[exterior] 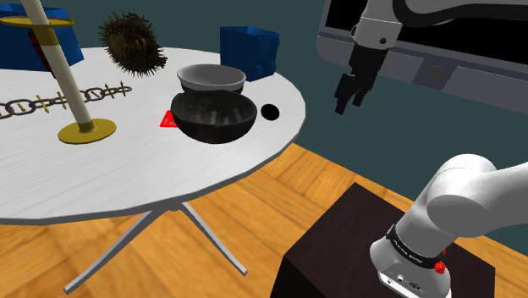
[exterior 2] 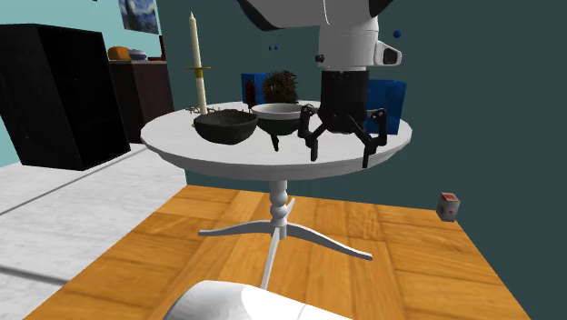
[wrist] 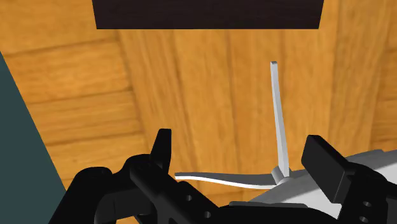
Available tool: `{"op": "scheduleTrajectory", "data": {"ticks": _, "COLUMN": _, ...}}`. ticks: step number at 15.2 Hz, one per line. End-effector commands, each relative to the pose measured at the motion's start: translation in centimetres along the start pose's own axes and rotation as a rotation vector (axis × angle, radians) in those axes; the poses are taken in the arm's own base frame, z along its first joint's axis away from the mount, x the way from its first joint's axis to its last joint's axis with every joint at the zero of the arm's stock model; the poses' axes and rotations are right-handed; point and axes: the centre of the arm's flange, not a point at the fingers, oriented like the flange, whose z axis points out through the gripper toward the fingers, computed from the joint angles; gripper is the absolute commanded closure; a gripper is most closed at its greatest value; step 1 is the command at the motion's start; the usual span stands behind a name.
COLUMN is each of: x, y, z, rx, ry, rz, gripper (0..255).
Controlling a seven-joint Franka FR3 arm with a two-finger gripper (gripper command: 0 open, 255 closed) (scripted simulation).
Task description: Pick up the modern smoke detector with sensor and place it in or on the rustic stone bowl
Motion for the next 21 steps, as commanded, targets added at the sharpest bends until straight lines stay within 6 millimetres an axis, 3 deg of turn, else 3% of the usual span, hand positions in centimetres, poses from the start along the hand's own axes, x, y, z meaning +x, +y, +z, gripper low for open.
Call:
{"op": "scheduleTrajectory", "data": {"ticks": 1, "x": 0.0, "y": 0.0, "z": 0.0, "rx": 0.0, "ry": 0.0, "rz": 0.0, "gripper": 0}}
{"op": "scheduleTrajectory", "data": {"ticks": 8, "x": 2.9, "y": -7.9, "z": -1.0, "rx": 0.047, "ry": 0.0, "rz": 0.277, "gripper": 0}}
{"op": "scheduleTrajectory", "data": {"ticks": 15, "x": 7.9, "y": -14.7, "z": -2.4, "rx": 0.093, "ry": 0.0, "rz": 0.554, "gripper": 0}}
{"op": "scheduleTrajectory", "data": {"ticks": 18, "x": 10.5, "y": -17.0, "z": -3.0, "rx": 0.112, "ry": 0.0, "rz": 0.668, "gripper": 0}}
{"op": "scheduleTrajectory", "data": {"ticks": 21, "x": 10.5, "y": -17.1, "z": -1.5, "rx": 0.112, "ry": 0.0, "rz": 0.668, "gripper": 0}}
